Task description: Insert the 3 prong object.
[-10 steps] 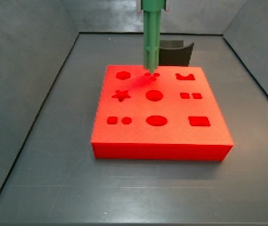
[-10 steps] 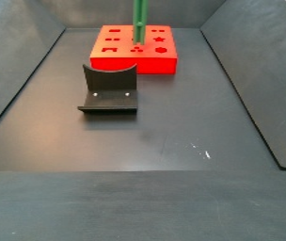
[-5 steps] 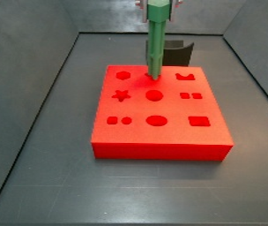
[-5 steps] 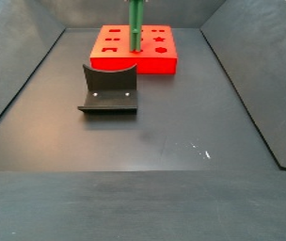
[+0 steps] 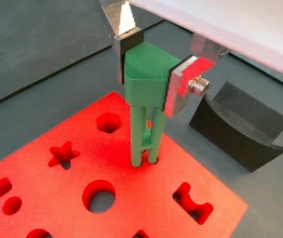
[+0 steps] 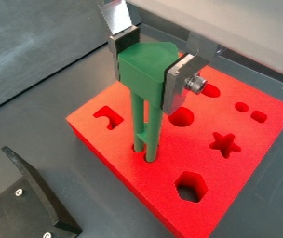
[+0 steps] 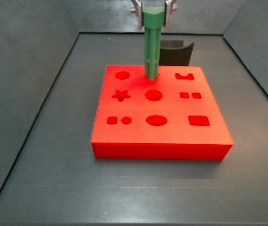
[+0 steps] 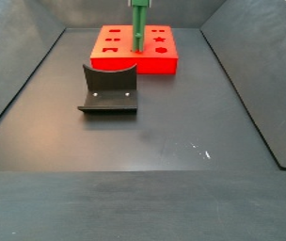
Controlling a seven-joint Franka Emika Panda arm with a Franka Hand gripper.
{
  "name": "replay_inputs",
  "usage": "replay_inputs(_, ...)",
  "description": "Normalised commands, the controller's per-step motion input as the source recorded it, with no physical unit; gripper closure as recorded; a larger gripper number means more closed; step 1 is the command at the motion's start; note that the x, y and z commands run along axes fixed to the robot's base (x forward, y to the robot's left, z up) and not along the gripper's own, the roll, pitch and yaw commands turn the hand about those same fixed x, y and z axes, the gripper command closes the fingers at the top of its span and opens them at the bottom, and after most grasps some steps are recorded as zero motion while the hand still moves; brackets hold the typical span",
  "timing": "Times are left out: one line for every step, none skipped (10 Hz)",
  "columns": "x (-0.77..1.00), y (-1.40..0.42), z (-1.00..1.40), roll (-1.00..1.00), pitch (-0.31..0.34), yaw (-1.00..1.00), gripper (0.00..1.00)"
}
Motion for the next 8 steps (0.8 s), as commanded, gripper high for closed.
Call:
replay_inputs(0.35,0.00,-0.41,0.02,0.130,0.00,1.00)
replay_inputs(0.17,0.00,-0.89,0.00,0.076,-0.02,1.00)
replay_inputs(0.18,0.00,-1.00,0.00,0.001,-0.09,1.00)
replay_inputs(0.14,0.00,-1.00,0.05,0.051,-0.09,1.00)
replay_inputs(0.13,0.00,-0.83,0.04,0.067,-0.11,1.00)
replay_inputs(0.00,0.00,-0.17,-0.02,0.000,0.00,1.00)
replay_inputs(0.00,0.00,0.00,0.00,0.009,0.00,1.00)
replay_inputs(0.00,0.00,0.00,0.00,0.000,0.00,1.00)
